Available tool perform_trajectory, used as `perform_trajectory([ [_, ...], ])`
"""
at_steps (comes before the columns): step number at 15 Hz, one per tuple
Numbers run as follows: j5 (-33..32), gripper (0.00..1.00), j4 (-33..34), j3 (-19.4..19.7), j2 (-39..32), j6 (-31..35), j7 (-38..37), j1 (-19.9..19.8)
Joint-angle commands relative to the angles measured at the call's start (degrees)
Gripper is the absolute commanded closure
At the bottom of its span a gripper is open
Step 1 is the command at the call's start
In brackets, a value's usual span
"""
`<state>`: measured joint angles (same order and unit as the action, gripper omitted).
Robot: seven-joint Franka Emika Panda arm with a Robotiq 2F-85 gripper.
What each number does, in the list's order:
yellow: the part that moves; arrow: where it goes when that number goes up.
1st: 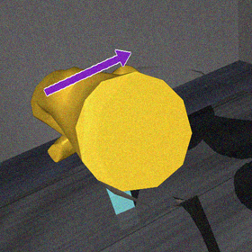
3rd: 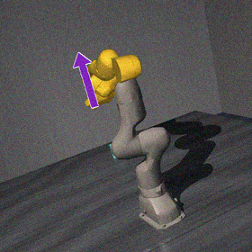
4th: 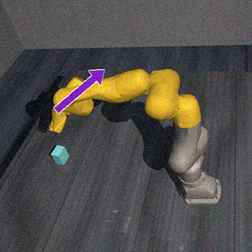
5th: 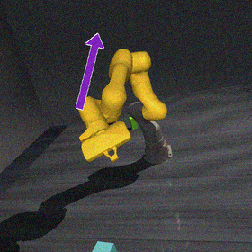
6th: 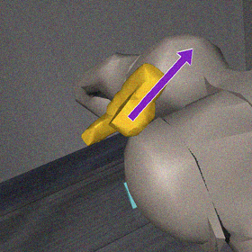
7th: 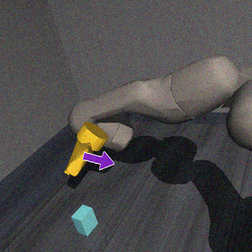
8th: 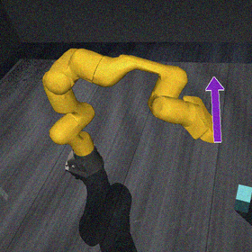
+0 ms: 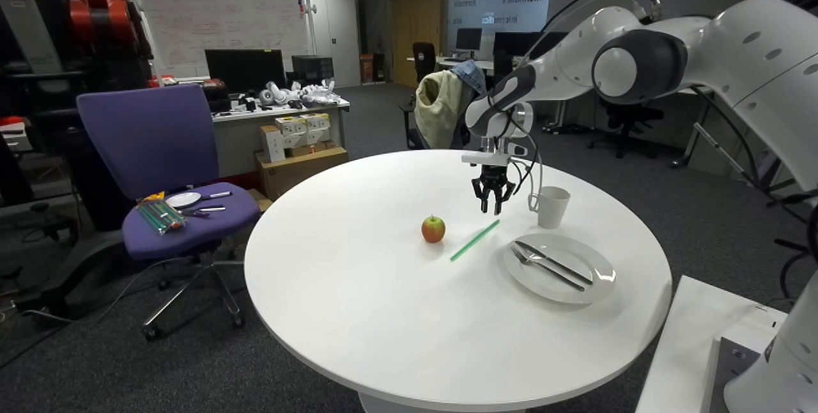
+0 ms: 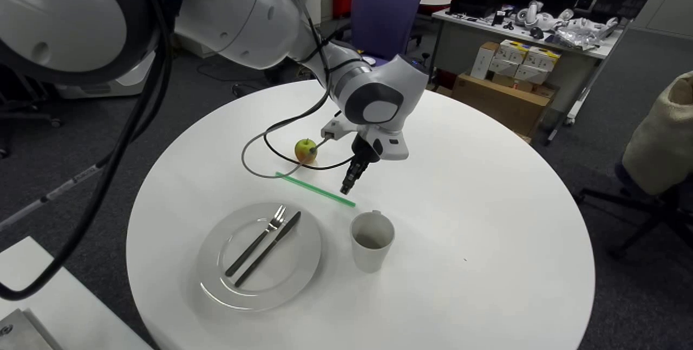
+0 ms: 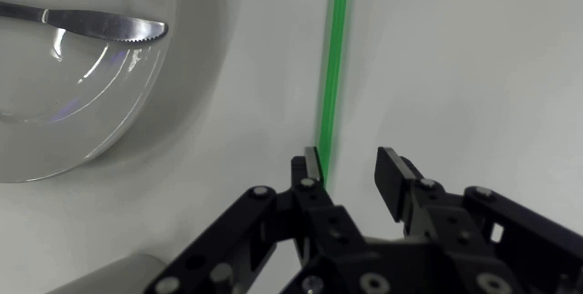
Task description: Remove the green straw from the mug and put it on the table
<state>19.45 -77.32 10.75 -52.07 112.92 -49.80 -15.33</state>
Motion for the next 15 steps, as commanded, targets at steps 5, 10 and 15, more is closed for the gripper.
perform_trajectory([
  [5, -9.15, 0.17, -2.04, 2.35, 3.61, 0.26, 5.77, 2.45],
  [10, -16.19, 0.00, -7.91, 3.66, 12.58, 2.68, 17.92, 3.50],
  [15, -20.52, 0.00, -12.37, 3.34, 22.04, 3.57, 31.70, 2.96],
])
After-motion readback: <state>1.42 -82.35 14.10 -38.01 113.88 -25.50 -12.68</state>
